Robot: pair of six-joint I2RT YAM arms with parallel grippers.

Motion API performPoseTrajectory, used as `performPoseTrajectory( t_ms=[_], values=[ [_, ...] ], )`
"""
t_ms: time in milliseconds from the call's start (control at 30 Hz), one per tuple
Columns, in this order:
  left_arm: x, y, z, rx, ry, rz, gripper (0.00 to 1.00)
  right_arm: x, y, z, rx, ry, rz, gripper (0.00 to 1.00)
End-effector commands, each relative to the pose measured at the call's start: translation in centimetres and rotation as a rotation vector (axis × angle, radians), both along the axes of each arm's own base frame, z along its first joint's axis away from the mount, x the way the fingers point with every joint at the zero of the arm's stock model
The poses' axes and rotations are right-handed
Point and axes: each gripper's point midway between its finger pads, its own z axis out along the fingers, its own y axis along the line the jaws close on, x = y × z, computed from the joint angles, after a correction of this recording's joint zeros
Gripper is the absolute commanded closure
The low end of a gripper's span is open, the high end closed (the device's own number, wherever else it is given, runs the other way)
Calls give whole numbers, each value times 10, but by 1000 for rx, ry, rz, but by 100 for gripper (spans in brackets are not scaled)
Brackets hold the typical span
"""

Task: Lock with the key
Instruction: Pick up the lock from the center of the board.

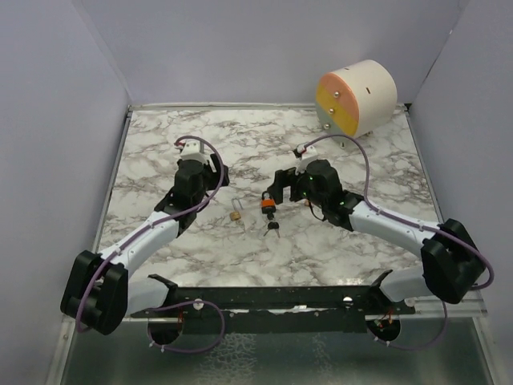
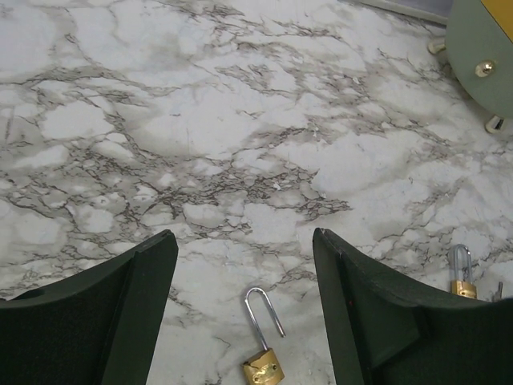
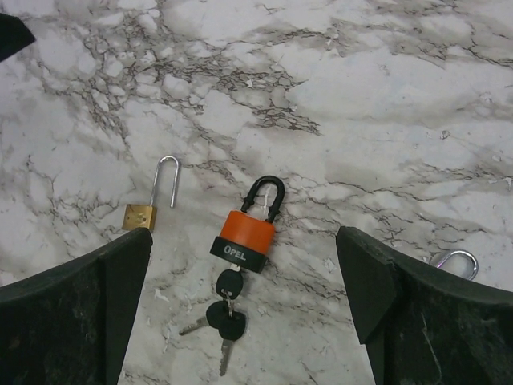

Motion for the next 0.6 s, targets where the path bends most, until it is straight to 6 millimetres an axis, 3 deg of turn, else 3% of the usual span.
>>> performPoseTrajectory(
  t_ms=[0, 267, 567],
  values=[
    [-7, 17, 6, 10, -18, 9, 28, 14, 9, -2, -21, 3, -43, 0],
    [-7, 39, -3, -35, 0, 70, 29, 15, 41, -40, -153, 68, 5, 0],
    [-4, 38, -14, -55, 31, 59, 31, 9, 40, -83, -258, 181, -39, 7]
  ],
)
